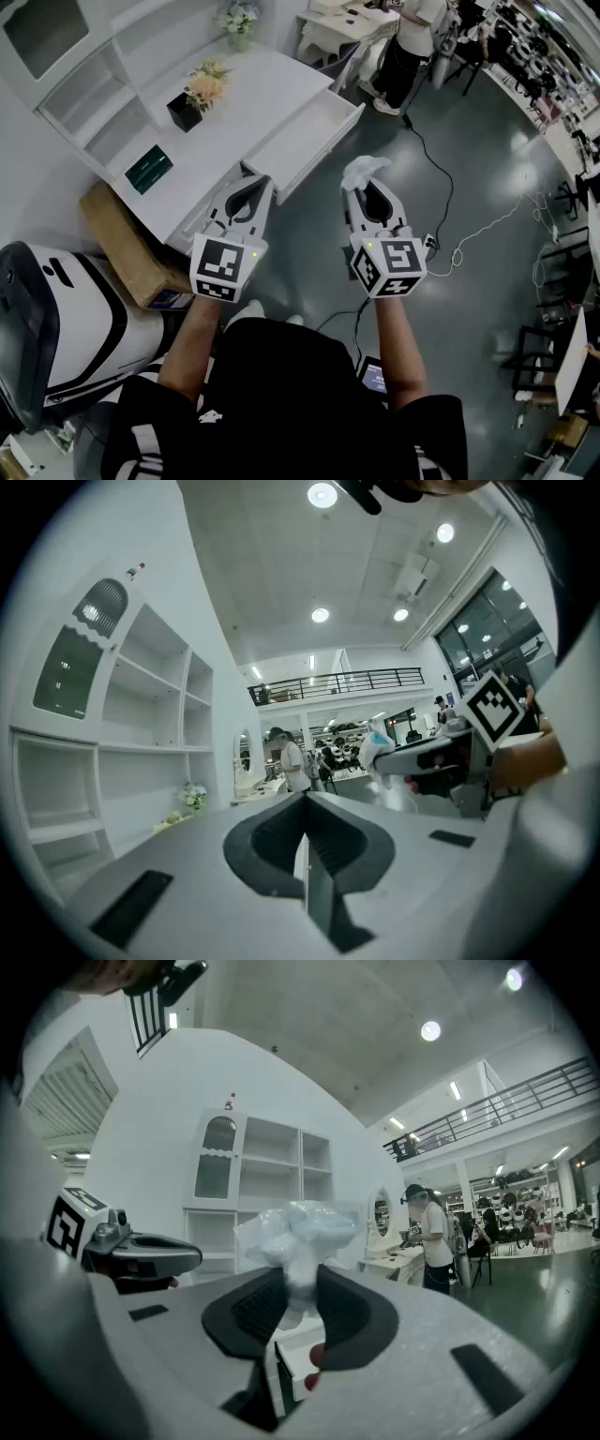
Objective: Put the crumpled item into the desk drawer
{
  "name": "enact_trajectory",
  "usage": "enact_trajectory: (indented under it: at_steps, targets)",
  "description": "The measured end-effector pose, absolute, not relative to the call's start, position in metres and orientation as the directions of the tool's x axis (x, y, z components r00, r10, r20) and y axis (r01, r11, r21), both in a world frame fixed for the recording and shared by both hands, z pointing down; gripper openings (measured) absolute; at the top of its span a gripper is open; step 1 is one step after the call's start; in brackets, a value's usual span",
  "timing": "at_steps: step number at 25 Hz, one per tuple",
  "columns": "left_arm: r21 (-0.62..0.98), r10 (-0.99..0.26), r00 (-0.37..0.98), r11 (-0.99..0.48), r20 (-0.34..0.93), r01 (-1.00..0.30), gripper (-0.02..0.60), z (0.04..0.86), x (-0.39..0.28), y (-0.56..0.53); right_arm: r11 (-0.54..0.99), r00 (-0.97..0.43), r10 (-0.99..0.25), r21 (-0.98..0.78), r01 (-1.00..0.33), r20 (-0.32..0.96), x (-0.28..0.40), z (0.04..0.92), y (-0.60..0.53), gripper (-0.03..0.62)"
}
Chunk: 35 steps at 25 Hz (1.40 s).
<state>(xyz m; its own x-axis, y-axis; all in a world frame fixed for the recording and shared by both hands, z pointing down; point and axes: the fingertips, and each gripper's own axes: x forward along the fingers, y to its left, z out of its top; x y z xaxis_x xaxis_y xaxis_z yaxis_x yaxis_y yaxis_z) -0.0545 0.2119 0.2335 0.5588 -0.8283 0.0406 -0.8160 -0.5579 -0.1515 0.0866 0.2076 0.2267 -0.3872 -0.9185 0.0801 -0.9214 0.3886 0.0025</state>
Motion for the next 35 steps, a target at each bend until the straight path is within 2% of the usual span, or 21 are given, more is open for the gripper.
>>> enact_trajectory:
  at_steps: [35]
  targets:
    - [-0.142,-0.843,0.538,-0.536,0.03,-0.832,0.006,0.235,-0.023,0.218,0.447,-0.45,-0.889,-0.05,-0.893,0.086,0.108,0.238,0.212,0.086]
